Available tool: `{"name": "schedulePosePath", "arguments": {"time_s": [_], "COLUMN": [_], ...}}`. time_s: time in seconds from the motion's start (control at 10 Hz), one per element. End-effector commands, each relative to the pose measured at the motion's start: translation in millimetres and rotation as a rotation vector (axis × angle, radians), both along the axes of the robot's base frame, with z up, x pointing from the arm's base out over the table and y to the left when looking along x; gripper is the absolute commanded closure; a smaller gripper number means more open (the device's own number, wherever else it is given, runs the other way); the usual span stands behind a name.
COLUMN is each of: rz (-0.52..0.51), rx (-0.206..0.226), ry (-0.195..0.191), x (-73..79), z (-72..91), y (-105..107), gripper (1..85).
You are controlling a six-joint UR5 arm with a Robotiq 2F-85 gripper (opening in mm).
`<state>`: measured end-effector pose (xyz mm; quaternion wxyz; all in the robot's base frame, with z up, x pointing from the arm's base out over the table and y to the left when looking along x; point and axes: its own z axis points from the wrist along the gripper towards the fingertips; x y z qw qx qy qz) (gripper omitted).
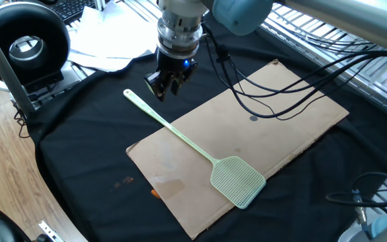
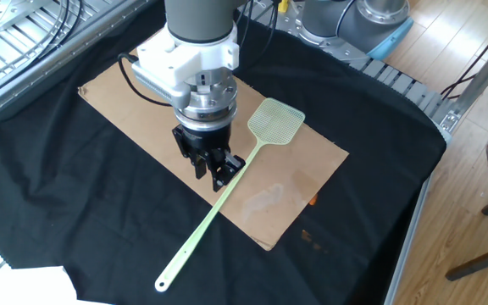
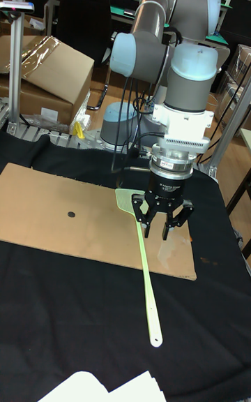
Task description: Swat with a flyswatter
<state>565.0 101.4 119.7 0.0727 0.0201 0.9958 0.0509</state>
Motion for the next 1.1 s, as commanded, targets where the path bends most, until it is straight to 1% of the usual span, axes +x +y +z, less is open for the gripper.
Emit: {"name": "schedulePosePath", "arguments": {"time_s": [0.0, 0.1, 0.2, 0.3, 0.4, 0.6, 0.7, 0.8, 0.9, 1.0], "rz": [0.011, 0.024, 0.067, 0.102, 0.112, 0.113, 0.106, 0.091, 0.089, 0.076], "rx": [-0.018, -0.024, -0.042, -0.040, -0.046, -0.017, 0.007, 0.016, 0.000, 0.013], "ry": [0.024, 0.015, 0.005, 0.014, 0.066, 0.114, 0.121, 0.128, 0.110, 0.085], "x": [-5.1, -3.2, -1.3, -4.5, -18.0, -30.8, -32.7, -34.3, -29.5, -22.7], "z": [1.1, 1.3, 1.4, 1.0, -0.4, -0.5, 0.1, 0.3, -0.1, 0.6], "y": [-3.2, -4.0, -7.2, -5.6, -7.5, -0.7, 5.3, 7.3, 3.3, 6.4], "gripper": [44.7, 44.7, 42.7, 33.3, 30.3, 27.0, 26.7, 26.7, 27.0, 27.0]}}
